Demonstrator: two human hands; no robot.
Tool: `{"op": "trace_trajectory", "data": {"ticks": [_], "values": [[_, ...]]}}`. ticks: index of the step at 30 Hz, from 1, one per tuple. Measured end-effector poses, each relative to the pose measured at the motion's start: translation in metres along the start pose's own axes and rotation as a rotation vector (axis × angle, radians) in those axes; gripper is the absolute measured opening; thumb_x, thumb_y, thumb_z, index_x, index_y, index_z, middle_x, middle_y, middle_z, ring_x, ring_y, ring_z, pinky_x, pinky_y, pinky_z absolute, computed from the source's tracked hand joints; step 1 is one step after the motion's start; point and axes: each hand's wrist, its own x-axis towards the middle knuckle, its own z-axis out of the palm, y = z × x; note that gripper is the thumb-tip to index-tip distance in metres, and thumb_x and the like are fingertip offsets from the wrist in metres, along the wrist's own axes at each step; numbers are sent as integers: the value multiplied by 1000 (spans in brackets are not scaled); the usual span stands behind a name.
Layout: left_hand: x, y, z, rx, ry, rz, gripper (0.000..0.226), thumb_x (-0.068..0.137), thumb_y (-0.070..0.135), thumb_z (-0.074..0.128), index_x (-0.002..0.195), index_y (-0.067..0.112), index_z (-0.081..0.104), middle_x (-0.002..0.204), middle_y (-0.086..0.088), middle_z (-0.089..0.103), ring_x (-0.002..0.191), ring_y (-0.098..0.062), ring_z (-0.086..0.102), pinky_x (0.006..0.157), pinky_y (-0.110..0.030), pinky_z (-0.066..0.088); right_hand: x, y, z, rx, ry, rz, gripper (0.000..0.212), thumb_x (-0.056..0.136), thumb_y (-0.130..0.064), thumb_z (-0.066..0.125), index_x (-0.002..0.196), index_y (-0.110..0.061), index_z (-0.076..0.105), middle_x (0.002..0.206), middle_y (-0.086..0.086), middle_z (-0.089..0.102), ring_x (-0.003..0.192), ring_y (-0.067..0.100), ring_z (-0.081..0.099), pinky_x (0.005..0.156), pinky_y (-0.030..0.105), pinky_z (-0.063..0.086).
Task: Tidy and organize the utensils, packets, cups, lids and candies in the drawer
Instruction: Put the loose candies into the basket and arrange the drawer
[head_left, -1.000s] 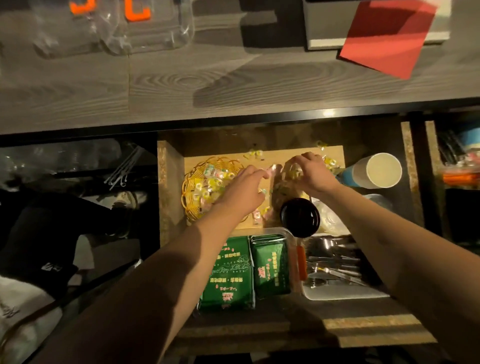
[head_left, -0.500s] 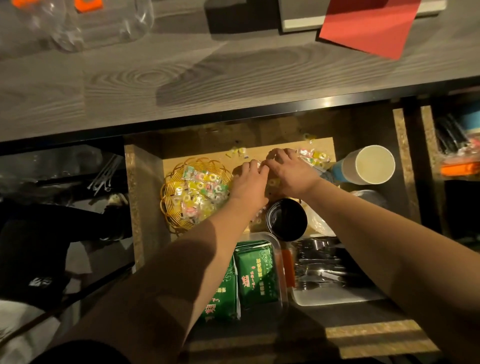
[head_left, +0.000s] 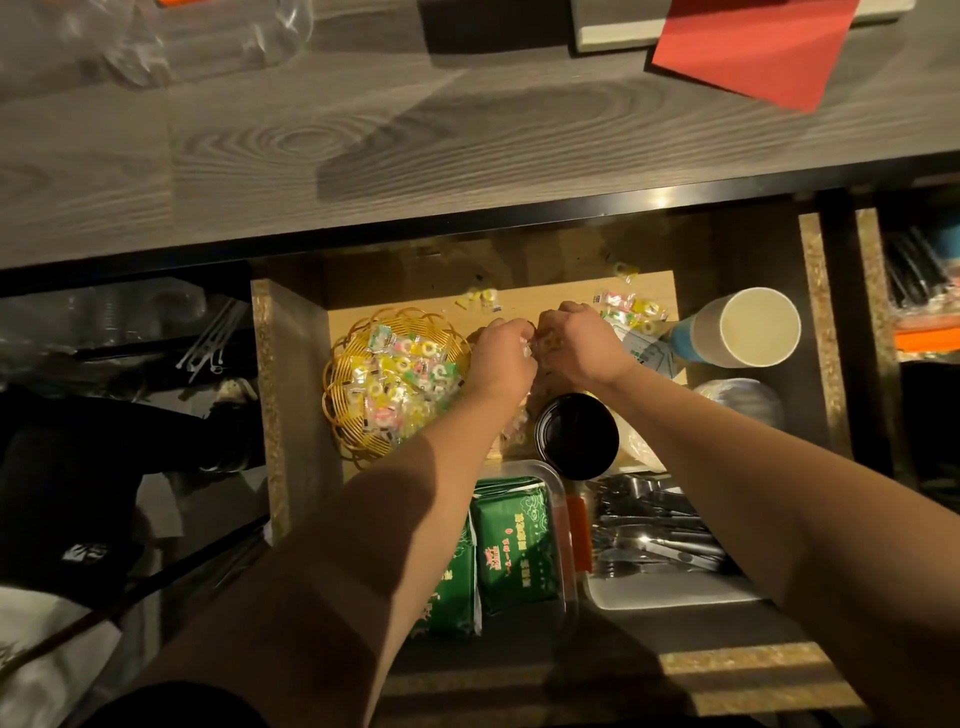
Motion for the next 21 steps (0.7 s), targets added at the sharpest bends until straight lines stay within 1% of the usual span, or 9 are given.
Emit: {"op": "trace_trajectory", "data": {"ticks": [2, 4, 5, 7, 9, 13, 15, 17, 21], "values": [[0, 5, -5, -218, 31, -101, 31, 85, 0, 70, 114, 13, 71, 123, -3, 67, 106, -22, 64, 82, -26, 53, -2, -1, -4, 119, 63, 39, 16, 81, -9, 70, 96, -4, 73, 89, 15, 59, 84, 34, 58, 66, 31, 38], [-1, 8, -13, -352, 37, -149, 27, 83, 2, 73, 106, 16, 73, 119, 0, 69, 96, -16, 63, 71, -20, 51, -7, -7, -13, 206, 119, 66, 16, 82, -9, 72, 97, -5, 73, 90, 8, 61, 81, 25, 58, 70, 31, 45], [-2, 8, -18, -392, 35, -152, 26, 81, 2, 75, 103, 16, 74, 115, 0, 69, 93, -14, 62, 72, -20, 52, -11, -11, -19, 242, 141, 78, 16, 81, -9, 73, 97, -5, 73, 90, 4, 61, 81, 20, 57, 71, 29, 45], [-6, 9, -30, -500, 29, -153, 24, 80, 2, 78, 100, 15, 74, 104, 1, 68, 89, -15, 67, 79, -30, 59, -21, -23, -31, 337, 189, 94, 14, 81, -11, 75, 93, -7, 72, 87, 1, 62, 76, 17, 57, 69, 28, 47], [-13, 9, -48, -583, 33, -145, 22, 81, 7, 80, 100, 15, 74, 101, 3, 66, 87, -15, 69, 77, -32, 62, -30, -37, -42, 479, 230, 120, 10, 80, -14, 78, 86, -10, 71, 84, 3, 67, 75, 18, 61, 66, 25, 49], [-28, -13, -85, -538, 68, -91, 17, 83, 14, 79, 96, 23, 73, 106, 7, 68, 104, -14, 63, 85, -31, 57, -38, -76, -52, 658, 206, 101, 12, 78, -14, 80, 80, -10, 70, 82, 5, 70, 73, 17, 63, 66, 25, 50], [-36, -33, -101, -491, 60, -96, 19, 84, 10, 76, 93, 26, 71, 110, 5, 67, 108, -17, 62, 86, -34, 57, -35, -101, -48, 717, 135, 82, 11, 77, -7, 80, 81, -7, 70, 79, 6, 69, 67, 14, 58, 62, 22, 48], [-45, -54, -111, -443, 55, -102, 23, 84, 3, 73, 93, 24, 68, 110, 5, 64, 109, -18, 60, 85, -32, 54, -28, -121, -37, 741, 51, 72, 12, 76, -2, 79, 84, -2, 70, 79, 12, 68, 66, 15, 55, 63, 27, 47], [-56, -84, -120, -343, 28, -141, 35, 85, 1, 71, 117, 16, 65, 107, -1, 62, 104, -35, 64, 69, -25, 43, -16, -144, -15, 701, -120, 62, 26, 76, -3, 80, 99, -1, 69, 85, 10, 64, 73, 19, 56, 71, 36, 51]]}}
